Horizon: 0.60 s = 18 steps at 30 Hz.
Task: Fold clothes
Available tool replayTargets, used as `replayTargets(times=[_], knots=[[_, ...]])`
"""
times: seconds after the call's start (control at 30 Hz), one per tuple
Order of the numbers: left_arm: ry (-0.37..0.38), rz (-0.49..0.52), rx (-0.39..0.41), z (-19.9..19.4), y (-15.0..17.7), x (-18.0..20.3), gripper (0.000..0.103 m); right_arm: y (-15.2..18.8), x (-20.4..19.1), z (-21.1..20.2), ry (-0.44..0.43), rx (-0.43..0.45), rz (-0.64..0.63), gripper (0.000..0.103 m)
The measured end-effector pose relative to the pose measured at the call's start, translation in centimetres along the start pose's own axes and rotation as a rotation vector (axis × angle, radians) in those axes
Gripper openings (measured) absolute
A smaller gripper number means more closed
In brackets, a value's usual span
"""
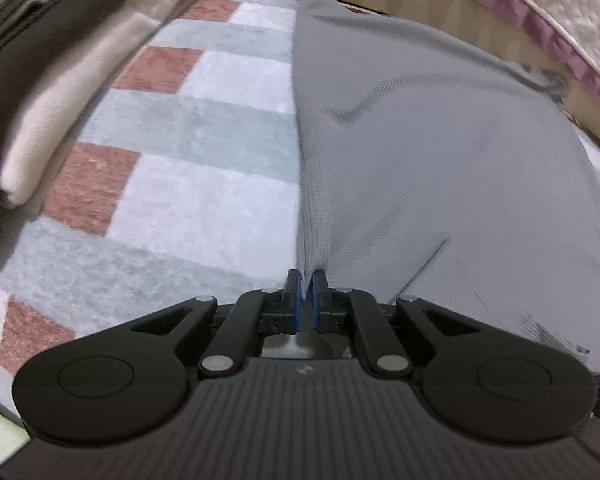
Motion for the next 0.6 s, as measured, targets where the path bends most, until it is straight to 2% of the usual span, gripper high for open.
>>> replayTargets(times=[0.1,0.17,0.2,0.27,0.3,0.37,0.4,0.53,0.6], knots=[[-0.046,0.005,0.037,-0.6,-0.3,-0.6,0.004,0.2,0.7,-0.3,0.006,0.001,0.04,0.011],[0.009,-0.022,0.014,-1.2,-0.1,-0.6,0.005,0.3,1.1,-0.5,0.007,0.001,0.07,0.014],[0.059,-0.051,-0.009,-1.5,0.3,-0.3,0.005,0.4,1.3,-0.6,0.008,0.001,0.085,0.016],[0.136,-0.088,-0.046,-2.0,0.8,0.3,0.007,0.6,1.8,-0.8,0.009,0.0,0.116,0.033],[0.153,-0.085,-0.061,-2.0,1.2,0.7,0.01,0.3,1.7,-1.2,-0.002,0.005,0.124,0.033],[0.15,-0.053,-0.072,-1.8,1.6,1.2,0.026,-0.7,0.9,-2.4,-0.076,0.026,0.136,0.033],[0.147,-0.037,-0.077,-1.7,1.8,1.4,0.028,-0.9,0.1,-2.3,-0.112,0.02,0.128,0.033],[0.143,-0.032,-0.1,-1.1,2.2,1.5,0.029,-0.9,-4.3,-0.7,-0.247,-0.043,0.066,0.046],[0.143,-0.032,-0.103,-1.1,2.3,1.4,0.027,-0.9,-6.5,0.1,-0.314,-0.075,0.036,0.048]])
Point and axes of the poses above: each gripper's, at about its wrist camera, not at the fingertips, and z roughly the way its jaws point, x to its right, y to its underside, the point moved 8 cm from there along z, roughly the way its jaws point, and after that the axes turned 15 degrees about -z, right-handed, at the moved point
